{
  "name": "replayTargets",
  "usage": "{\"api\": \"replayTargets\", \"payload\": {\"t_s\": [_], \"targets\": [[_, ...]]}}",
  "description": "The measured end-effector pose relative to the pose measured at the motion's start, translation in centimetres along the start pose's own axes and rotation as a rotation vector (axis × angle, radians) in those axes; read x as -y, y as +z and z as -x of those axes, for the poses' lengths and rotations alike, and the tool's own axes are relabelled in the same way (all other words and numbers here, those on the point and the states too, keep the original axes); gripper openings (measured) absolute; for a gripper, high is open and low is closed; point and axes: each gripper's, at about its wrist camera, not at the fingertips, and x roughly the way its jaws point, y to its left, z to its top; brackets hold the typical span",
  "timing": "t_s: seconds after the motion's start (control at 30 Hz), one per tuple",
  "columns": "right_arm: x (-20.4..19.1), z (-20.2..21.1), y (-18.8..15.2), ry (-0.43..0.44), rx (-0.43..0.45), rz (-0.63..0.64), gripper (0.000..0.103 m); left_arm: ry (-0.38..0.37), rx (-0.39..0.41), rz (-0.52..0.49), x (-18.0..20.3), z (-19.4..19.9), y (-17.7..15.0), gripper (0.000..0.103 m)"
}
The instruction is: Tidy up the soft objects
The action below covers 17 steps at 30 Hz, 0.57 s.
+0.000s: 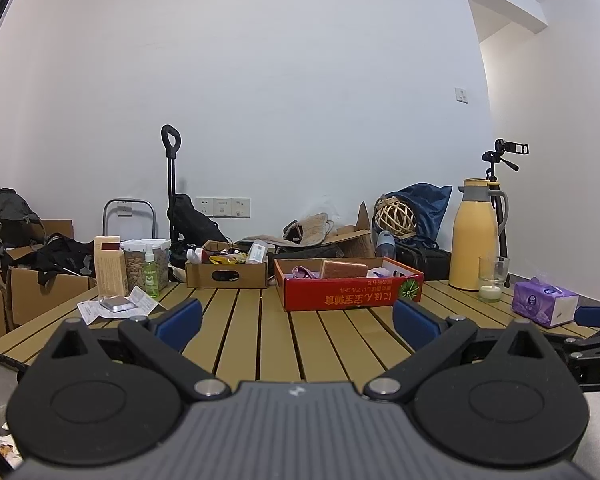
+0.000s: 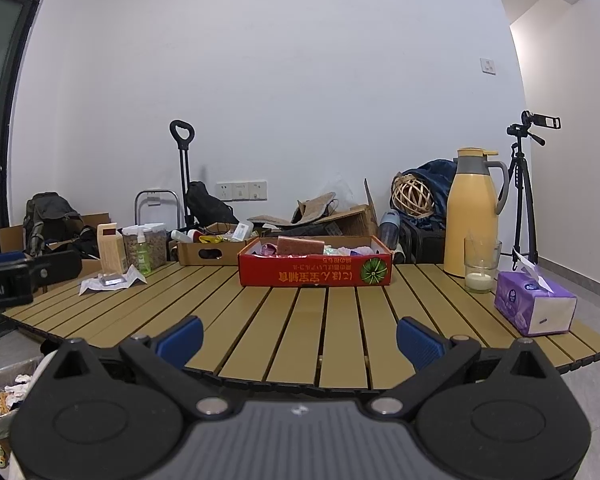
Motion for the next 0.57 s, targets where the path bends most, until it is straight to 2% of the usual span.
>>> {"api": "replayTargets", "payload": {"t_s": [0.17, 0.57], "targets": [[0.04, 0.38, -0.04, 0.013, 0.029, -0.009, 0.103, -0.002, 0.014, 0.001, 0.16, 0.25, 0.12, 0.103], [-0.05, 0.35, -0.12, 0.021, 0.029, -0.003, 0.103, -0.005, 0.019, 0.008, 0.34, 0.46, 0.21, 0.103]]}}
